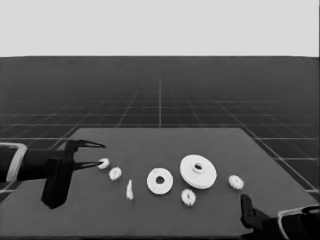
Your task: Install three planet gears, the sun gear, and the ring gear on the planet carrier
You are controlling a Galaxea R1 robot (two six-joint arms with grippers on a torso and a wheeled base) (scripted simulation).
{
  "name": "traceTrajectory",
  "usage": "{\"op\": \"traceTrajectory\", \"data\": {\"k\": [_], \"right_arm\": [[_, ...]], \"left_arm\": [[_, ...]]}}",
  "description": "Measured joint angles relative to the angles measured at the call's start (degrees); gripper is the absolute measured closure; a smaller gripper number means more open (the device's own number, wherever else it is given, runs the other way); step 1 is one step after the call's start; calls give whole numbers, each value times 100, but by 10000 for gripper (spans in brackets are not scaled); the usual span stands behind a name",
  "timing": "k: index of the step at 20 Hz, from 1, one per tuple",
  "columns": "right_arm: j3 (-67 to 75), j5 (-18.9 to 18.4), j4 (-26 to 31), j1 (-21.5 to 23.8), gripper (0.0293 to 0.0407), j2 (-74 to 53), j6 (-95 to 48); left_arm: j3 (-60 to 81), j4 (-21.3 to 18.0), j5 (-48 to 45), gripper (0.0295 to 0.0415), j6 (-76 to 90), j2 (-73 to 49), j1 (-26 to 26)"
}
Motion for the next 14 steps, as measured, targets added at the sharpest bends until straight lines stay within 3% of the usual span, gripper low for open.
{"op": "traceTrajectory", "data": {"k": [1,2,3,4,5,6,7,8,9,11,14], "right_arm": [[303,133,433,-310,407,78,-19],[169,77,255,-193,392,46,-11],[90,45,151,-125,363,26,-7],[45,25,89,-86,332,15,-4],[19,14,54,-64,320,9,-2],[5,8,33,-51,317,5,-1],[-4,4,20,-43,316,3,-1],[-9,2,13,-38,315,1,0],[-12,0,9,-36,315,1,0],[-15,-1,5,-33,315,0,0],[-16,-1,3,-32,315,0,0]], "left_arm": [[408,-420,282,415,-15,-16,405],[245,-250,169,414,-9,-10,256],[144,-148,102,396,-5,-8,165],[85,-88,62,364,-3,-6,112],[-1151,2157,1858,323,-2777,635,1465],[-2791,1466,3375,306,-4899,1715,1676],[-4410,386,3845,312,-5611,2554,1689],[-5709,-328,4026,319,-5770,3122,1715],[-6675,-758,4151,323,-5734,3524,1741],[-7846,-1156,4309,325,-5551,4014,1774],[-8515,-1319,4395,326,-5378,4299,1791]]}}
